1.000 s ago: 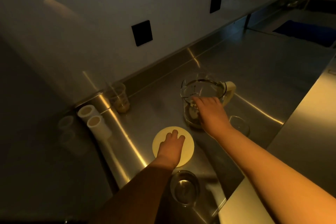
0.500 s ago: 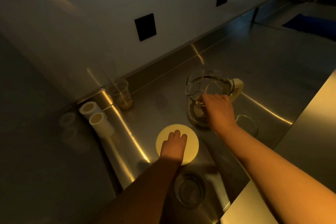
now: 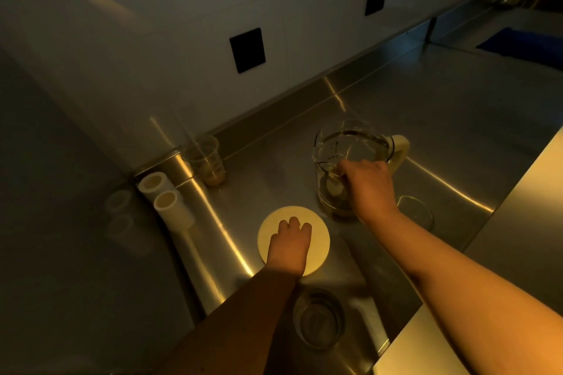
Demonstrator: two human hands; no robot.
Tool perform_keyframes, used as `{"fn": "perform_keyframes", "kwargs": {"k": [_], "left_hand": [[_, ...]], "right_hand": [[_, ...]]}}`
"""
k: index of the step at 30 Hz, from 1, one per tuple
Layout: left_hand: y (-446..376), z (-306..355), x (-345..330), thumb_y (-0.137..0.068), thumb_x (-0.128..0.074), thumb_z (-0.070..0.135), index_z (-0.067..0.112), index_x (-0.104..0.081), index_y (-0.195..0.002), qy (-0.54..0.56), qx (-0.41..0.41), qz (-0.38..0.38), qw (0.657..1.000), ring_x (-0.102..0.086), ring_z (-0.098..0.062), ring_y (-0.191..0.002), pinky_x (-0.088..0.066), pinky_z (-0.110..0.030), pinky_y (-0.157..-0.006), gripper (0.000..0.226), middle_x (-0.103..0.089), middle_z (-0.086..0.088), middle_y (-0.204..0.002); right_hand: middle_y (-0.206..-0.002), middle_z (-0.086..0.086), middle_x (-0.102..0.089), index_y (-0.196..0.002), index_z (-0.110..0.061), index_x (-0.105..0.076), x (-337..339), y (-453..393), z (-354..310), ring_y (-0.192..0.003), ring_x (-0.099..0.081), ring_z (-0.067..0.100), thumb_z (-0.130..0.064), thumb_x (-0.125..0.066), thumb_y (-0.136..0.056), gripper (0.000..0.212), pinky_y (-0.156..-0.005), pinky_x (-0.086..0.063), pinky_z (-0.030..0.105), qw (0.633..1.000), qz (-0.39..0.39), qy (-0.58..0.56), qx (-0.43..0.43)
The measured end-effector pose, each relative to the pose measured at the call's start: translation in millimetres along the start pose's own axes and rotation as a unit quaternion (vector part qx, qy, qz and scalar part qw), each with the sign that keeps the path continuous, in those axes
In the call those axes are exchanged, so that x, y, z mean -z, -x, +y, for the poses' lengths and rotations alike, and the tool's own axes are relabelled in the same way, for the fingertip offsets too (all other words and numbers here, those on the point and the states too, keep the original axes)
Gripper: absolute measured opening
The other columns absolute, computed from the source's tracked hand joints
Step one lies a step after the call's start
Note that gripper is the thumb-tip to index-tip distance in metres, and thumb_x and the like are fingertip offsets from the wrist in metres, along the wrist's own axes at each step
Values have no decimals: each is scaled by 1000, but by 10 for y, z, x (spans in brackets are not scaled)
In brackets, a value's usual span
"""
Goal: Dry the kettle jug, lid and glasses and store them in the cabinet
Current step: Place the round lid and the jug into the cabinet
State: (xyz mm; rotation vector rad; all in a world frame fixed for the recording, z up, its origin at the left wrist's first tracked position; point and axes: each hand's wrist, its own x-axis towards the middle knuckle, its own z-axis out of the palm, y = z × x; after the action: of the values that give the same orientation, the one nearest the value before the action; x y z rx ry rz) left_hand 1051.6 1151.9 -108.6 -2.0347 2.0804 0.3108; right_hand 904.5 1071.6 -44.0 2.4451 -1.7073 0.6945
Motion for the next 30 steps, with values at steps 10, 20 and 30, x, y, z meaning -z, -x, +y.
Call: {"fn": "perform_keyframes", "kwargs": {"k": [10,20,30], "left_hand": [[239,222,521,-73,-74,17,9,-30,-137,-33,24,27,999,-35,-36,-123,-43,-43,-90,78,-34,-19,-137],[1127,451,1186,-77,-72,14,11,-35,-133,-64,-27,91,993,-37,-35,-121,-46,-42,-88,68,-38,-18,-133],[2631,574,1521,-72,-78,16,15,-33,-137,-95,-138,91,982,-39,-31,-120,-45,-42,-91,80,-37,-13,-133]], "right_hand": [[-81,2,-64,-86,-24,-59,505,1,-86,-81,-57,26,-15,-66,-76,15,-80,-40,37,999,-1,-49,21],[-84,-3,-64,-91,-26,-59,1693,415,-317,-85,-58,18,-22,-66,-79,15,-85,-42,38,997,22,-29,61],[-80,-2,-64,-92,-21,-62,2920,1629,-726,-79,-60,16,-17,-68,-78,17,-78,-49,38,996,77,4,49]]}}
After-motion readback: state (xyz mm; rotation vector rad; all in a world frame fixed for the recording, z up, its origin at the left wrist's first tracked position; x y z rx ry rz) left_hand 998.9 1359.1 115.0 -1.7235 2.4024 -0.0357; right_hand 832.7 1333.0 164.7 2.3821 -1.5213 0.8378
